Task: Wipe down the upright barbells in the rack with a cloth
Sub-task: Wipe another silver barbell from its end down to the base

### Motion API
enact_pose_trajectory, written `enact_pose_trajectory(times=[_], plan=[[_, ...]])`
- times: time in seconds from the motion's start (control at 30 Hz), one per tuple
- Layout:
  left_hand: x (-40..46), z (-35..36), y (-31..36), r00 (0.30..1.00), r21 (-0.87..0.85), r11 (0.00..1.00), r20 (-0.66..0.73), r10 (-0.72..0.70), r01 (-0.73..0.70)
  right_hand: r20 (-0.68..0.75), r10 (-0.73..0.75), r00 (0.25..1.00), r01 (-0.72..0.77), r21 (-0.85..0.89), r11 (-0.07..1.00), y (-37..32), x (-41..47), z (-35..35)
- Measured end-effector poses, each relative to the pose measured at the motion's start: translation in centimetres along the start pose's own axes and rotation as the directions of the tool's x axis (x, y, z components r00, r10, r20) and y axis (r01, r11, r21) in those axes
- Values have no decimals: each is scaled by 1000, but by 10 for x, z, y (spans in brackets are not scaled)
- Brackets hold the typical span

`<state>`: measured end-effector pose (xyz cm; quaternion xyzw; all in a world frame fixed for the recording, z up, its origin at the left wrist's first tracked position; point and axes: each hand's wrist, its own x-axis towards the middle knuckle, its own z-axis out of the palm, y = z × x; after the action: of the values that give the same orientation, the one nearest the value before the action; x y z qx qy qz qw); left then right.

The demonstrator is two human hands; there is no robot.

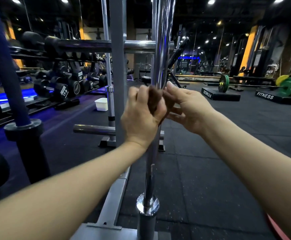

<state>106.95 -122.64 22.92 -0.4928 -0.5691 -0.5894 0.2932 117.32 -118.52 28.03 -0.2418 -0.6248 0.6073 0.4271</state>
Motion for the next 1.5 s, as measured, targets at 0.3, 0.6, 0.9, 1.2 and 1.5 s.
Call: enact_pose_trajectory(times=[0.3, 0.6, 0.9, 1.2, 1.5], plan=[[-61, -11, -31, 973, 102, 994, 231, 13, -37, 5, -29, 1000, 29, -11, 1000, 15, -9, 5], [-29, 8, -21, 1000, -35, 999, -11, -6, 5, 19, -26, 999, 26, -6, 1000, 11, -2, 0], [-16, -18, -6, 988, 60, 994, 121, -95, 88, -9, -6, 1000, 6, 3, 1000, 4, -15, 10], [-68, 1, -28, 980, 61, 996, 183, -78, 68, -7, -1, 1000, 1, 12, 1000, 14, -17, 4], [4, -7, -2, 999, -66, 998, 44, -19, 22, -44, 41, 998, -40, 30, 999, 12, -12, 5]])
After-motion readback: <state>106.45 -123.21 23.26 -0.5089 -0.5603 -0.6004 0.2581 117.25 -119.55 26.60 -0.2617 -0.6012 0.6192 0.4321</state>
